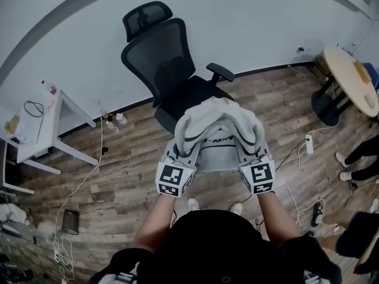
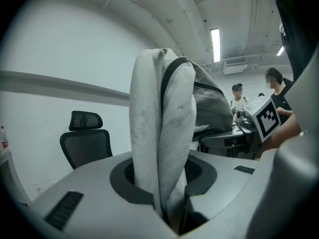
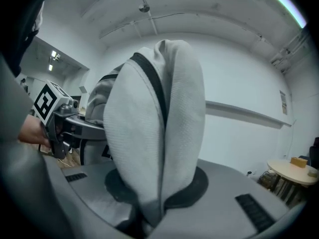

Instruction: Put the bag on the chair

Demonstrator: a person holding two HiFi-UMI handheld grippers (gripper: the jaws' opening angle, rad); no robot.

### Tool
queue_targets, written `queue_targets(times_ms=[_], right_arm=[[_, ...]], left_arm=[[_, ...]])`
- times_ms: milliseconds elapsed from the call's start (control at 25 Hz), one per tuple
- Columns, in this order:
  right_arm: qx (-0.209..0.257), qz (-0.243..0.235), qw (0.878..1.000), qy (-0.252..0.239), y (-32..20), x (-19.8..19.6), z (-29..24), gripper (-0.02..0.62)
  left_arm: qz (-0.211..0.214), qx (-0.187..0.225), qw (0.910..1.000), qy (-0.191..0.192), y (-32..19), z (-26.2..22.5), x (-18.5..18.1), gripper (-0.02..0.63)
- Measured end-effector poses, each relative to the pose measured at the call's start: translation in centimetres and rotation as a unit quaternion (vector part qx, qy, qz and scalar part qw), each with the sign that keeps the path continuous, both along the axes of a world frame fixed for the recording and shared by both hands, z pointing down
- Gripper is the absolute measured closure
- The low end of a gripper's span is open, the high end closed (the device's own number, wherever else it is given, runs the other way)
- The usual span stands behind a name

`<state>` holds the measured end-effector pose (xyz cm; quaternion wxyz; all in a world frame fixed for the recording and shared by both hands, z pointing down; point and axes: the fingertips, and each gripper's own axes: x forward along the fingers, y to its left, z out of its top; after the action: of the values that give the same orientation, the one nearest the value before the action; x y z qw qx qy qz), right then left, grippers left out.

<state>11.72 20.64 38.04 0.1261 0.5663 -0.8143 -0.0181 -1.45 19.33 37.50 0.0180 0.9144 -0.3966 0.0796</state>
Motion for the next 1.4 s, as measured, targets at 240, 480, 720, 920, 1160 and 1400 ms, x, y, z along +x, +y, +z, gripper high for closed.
queue_targets(times_ms=[240,480,720,920,1160,1400], right_arm=[[-0.01,0.013,1.0,-0.008,-1.2,-2.5,1.0,0.499],[-0.021,0.028,0.999,-0.01,-2.6,-4.6,1.7,0.491],[-0.038,0.012,0.999,-0.015,-5.4,-5.1,3.1,0.491],[-0.046,-0.01,0.999,-0.019,-9.9,-4.9,4.0,0.489],[-0.037,-0.045,0.998,-0.031,-15.9,-4.3,3.5,0.489],[-0.029,-0.081,0.996,-0.023,-21.1,-2.9,3.0,0.486]], left_arm=[[0.036,-0.011,0.9993,-0.004,-1.3,0.7,-2.4,0.489],[0.045,-0.023,0.9986,-0.014,-3.1,1.4,-4.5,0.489],[0.035,-0.049,0.9981,-0.014,-5.4,2.8,-4.9,0.488],[0.011,-0.064,0.9977,-0.019,-9.2,3.7,-4.9,0.488],[-0.028,-0.058,0.9975,-0.029,-14.3,2.9,-4.2,0.488],[-0.056,-0.055,0.9963,-0.035,-18.4,2.7,-2.8,0.486]])
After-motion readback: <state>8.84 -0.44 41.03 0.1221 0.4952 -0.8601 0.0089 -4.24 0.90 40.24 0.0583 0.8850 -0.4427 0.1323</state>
